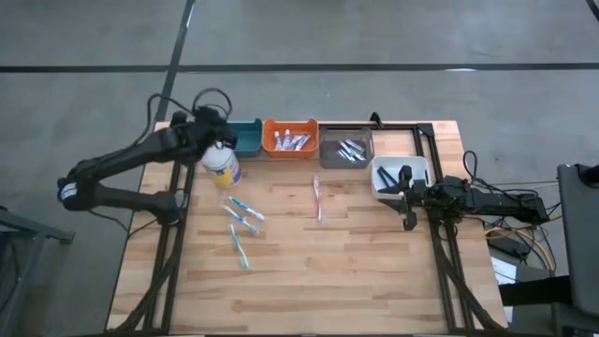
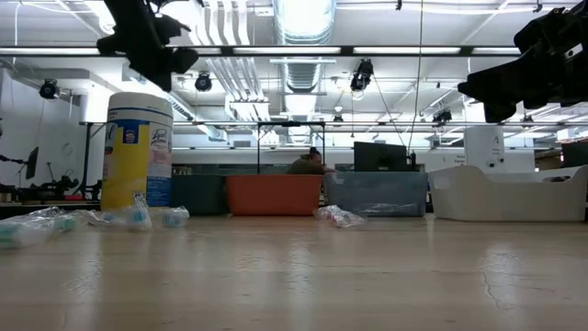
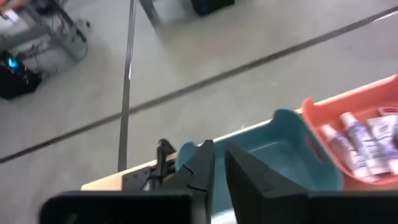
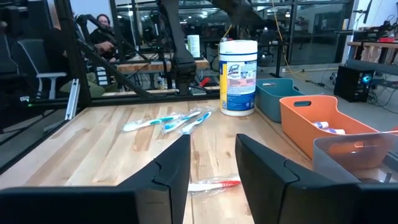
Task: Pick & Place Travel size toiletries
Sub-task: Move the fisinfectant wipes to the middle of the table
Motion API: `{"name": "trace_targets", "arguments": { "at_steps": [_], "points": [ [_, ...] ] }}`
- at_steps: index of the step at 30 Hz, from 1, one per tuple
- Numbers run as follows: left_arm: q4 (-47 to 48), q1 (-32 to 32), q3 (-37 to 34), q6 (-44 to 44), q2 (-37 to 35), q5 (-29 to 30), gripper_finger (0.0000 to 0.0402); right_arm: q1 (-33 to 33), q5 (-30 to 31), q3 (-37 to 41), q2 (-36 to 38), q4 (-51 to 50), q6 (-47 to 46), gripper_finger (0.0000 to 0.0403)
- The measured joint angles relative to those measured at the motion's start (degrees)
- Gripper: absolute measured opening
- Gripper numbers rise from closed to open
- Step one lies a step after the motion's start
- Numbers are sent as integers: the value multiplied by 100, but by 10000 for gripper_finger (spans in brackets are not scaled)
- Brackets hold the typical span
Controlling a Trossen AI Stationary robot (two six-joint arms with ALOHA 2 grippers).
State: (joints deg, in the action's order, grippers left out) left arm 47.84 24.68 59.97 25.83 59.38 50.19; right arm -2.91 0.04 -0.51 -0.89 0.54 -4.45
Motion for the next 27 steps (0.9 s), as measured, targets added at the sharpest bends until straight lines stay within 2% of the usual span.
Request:
{"name": "trace_targets", "arguments": {
  "at_steps": [6,11,13,18,24,27],
  "points": [
    [680,1086,382,-200,-149,-691,5,1,-1,0,0,0,7,116],
    [1850,1943,614,22,-155,-1115,9,1,0,-1,0,0,7,121],
    [2084,2210,541,135,-123,-1502,10,1,0,0,0,2,3,124],
    [1745,2799,58,-401,-104,-3078,6,1,-1,0,0,0,5,128],
    [1420,3366,-463,-706,-118,-4016,5,-1,-1,-2,-1,0,-4,129],
    [1054,3443,-668,-830,-133,-4772,6,-1,-1,0,-2,2,9,125]
  ]
}}
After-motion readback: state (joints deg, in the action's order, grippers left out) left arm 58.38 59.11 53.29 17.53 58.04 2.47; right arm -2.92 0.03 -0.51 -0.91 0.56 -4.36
